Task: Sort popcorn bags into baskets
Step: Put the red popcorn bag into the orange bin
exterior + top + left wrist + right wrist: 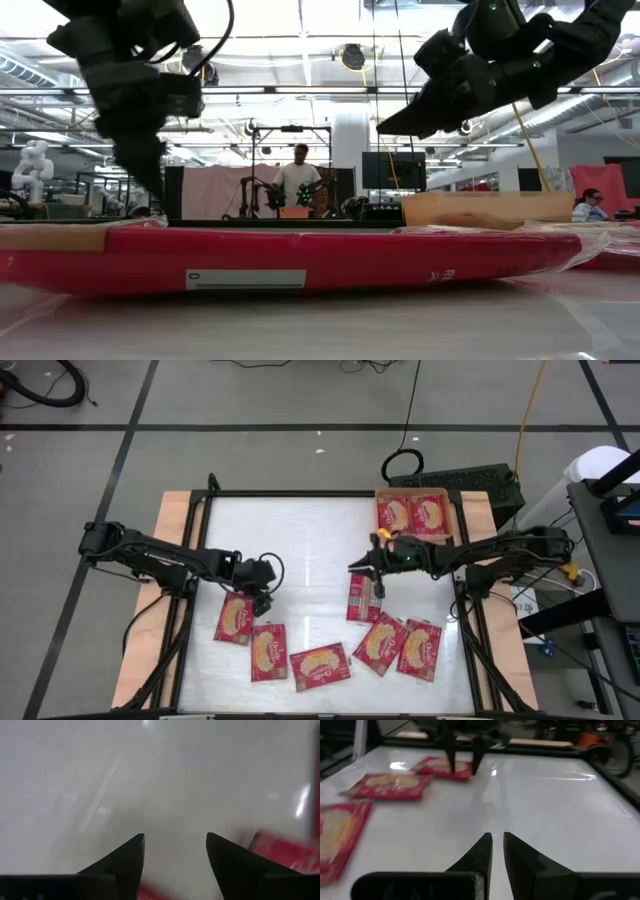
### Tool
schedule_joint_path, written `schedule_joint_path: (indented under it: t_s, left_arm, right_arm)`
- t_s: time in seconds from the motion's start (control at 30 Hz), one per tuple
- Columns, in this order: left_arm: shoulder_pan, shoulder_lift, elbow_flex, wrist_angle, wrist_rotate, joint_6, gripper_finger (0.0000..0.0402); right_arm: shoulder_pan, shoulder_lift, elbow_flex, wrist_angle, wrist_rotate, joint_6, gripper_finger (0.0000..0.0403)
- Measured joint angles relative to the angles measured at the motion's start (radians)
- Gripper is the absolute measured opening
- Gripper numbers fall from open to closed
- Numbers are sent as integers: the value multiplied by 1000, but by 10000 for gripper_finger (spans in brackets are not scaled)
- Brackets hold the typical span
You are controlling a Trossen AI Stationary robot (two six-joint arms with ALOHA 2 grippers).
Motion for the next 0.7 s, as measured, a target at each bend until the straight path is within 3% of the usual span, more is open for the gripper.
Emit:
schedule_joint_path:
  t_s: [0.23,0.43,0.7]
  left_arm:
    - [17,0,47,-241,-63,112,268]
    - [23,1,78,-250,-87,290,273]
    - [88,107,79,-238,44,351,260]
  right_arm:
    - [22,88,0,83,1,-27,41]
    - [22,152,0,165,1,-58,41]
    - [22,167,0,152,-2,-59,41]
